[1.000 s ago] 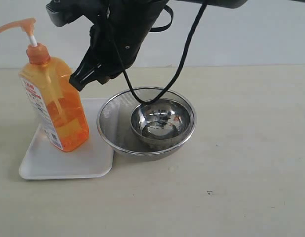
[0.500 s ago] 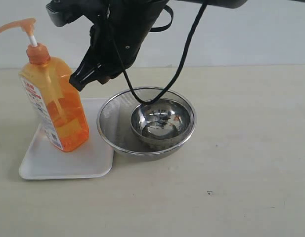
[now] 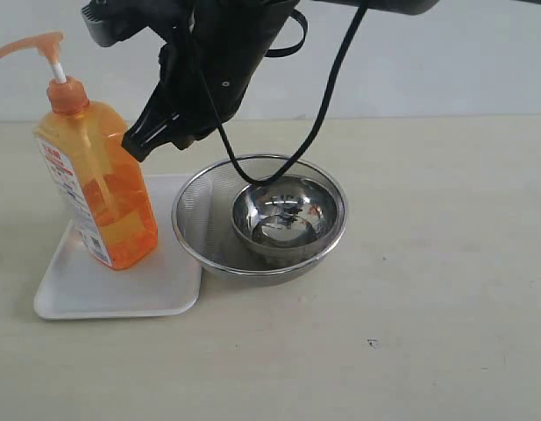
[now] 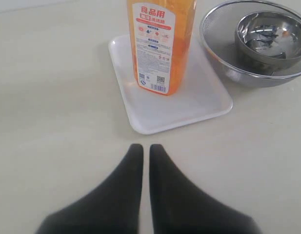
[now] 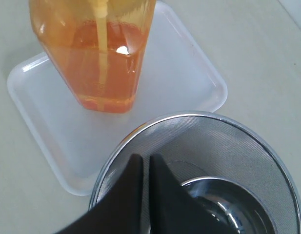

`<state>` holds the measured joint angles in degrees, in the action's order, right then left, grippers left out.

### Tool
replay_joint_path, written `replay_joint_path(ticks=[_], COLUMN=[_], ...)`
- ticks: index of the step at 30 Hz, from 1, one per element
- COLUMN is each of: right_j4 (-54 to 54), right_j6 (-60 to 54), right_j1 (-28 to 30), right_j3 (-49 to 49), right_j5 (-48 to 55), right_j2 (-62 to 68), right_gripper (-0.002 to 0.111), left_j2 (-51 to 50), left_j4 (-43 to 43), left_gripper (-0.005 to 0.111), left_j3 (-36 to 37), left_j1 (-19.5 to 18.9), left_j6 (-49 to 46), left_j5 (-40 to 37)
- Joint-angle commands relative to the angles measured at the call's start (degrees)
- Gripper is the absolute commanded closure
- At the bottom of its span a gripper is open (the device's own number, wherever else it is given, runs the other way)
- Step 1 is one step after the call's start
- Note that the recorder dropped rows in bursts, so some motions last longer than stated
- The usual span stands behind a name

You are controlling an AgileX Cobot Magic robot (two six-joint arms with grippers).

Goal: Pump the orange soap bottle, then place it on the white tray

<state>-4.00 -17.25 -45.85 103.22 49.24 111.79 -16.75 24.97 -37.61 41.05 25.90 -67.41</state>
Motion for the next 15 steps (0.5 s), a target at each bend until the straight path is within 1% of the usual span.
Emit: replay_joint_path(ticks=[1, 10, 13, 15], right_j4=[-0.1, -0.1, -0.1, -0.1], right_j6=[0.2, 0.7, 0.7, 0.7], right_j1=[0.2, 0.2, 0.2, 0.2], right_j3=[0.2, 0.2, 0.2, 0.2], right_j5=[-0.1, -0.1, -0.1, -0.1], right_j2=[-0.8, -0.8, -0.8, -0.8], right_gripper=[0.108, 0.108, 0.108, 0.108], left_j2=[0.3, 0.3, 0.3, 0.3], left_j4=[0.5, 1.1, 3.0, 4.7], left_gripper=[0.102, 0.102, 0.102, 0.102], left_j3=[0.2, 0.2, 0.2, 0.2], left_j1=[0.2, 0.2, 0.2, 0.0], left_j6=[0.6, 0.6, 0.6, 0.6], left_j5=[0.3, 0.6, 4.7, 11.1])
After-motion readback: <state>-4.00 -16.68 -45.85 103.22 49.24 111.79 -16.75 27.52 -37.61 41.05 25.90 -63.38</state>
